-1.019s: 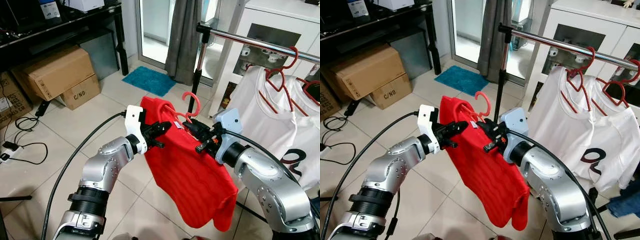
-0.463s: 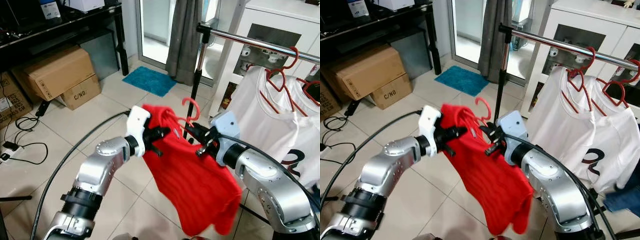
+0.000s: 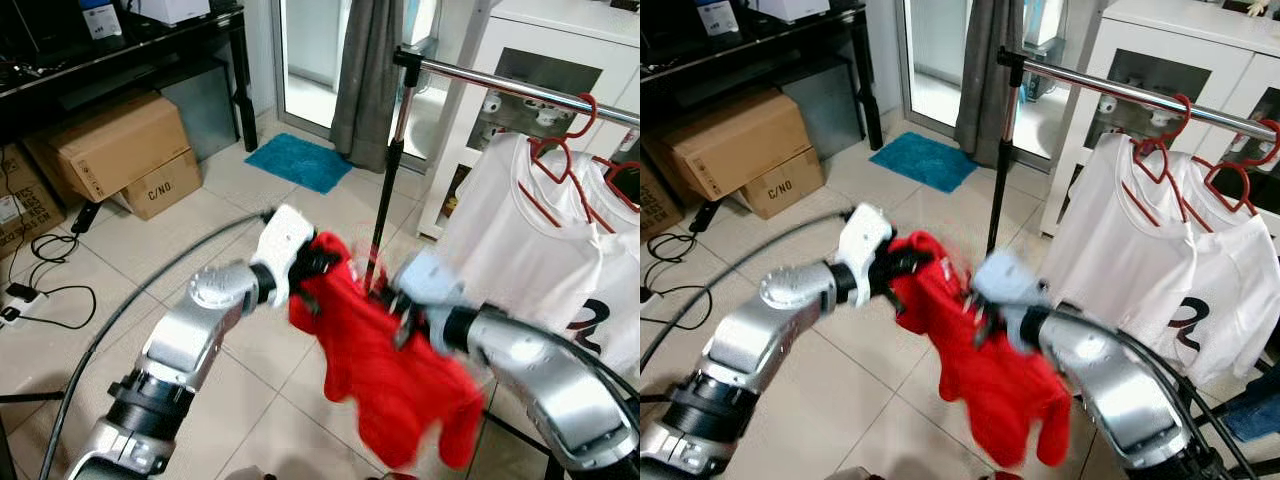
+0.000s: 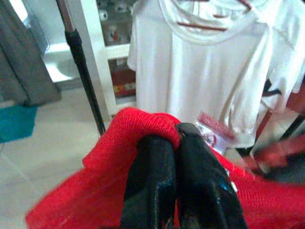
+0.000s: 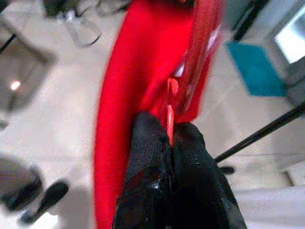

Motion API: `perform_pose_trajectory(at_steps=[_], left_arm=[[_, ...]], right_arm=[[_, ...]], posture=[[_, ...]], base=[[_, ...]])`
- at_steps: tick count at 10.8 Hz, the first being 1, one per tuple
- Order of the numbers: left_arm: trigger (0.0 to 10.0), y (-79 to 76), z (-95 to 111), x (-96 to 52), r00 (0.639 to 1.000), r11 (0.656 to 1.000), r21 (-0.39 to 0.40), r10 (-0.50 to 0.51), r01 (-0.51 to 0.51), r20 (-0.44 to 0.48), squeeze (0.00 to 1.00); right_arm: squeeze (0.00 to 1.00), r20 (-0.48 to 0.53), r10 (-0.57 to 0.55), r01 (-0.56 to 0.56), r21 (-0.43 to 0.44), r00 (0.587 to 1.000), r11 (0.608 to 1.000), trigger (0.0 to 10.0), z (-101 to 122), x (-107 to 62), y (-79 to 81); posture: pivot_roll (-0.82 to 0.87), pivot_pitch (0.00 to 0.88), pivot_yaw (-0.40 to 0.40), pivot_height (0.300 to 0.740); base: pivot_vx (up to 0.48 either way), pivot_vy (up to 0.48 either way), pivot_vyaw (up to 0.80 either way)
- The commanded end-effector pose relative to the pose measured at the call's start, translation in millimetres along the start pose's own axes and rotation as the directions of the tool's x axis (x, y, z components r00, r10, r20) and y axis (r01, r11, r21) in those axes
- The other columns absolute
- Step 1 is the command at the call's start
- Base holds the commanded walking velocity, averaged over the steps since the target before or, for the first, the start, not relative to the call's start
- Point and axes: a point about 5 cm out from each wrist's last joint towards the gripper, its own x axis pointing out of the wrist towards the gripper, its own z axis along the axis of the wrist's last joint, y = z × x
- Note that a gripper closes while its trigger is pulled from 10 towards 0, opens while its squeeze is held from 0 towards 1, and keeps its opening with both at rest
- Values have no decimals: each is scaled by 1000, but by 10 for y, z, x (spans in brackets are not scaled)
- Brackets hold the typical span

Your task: Hang hanger

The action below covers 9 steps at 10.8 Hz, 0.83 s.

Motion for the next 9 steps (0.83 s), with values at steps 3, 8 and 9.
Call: perform_pose_trajectory(at_steps=[3, 8, 9], left_arm=[[0, 168, 197, -95, 993, 995, 27, 97, -99, 61, 0], [0, 892, 495, -515, 813, 832, 12, 539, -554, 219, 0], [0, 1040, 493, -629, 716, 745, -71, 659, -663, 231, 0]], right_arm=[[0, -127, 86, -84, 19, 988, 996, 0, -219, -74, 109], [0, -195, 150, -140, 64, 969, 988, 0, -457, -265, 89], [0, -147, 187, -176, 80, 971, 981, 0, -424, -294, 117]], posture=[[-115, 0, 17, 740], [-115, 0, 21, 740], [-116, 0, 22, 740]], base=[[0, 0, 0], [0, 0, 0], [0, 0, 0]])
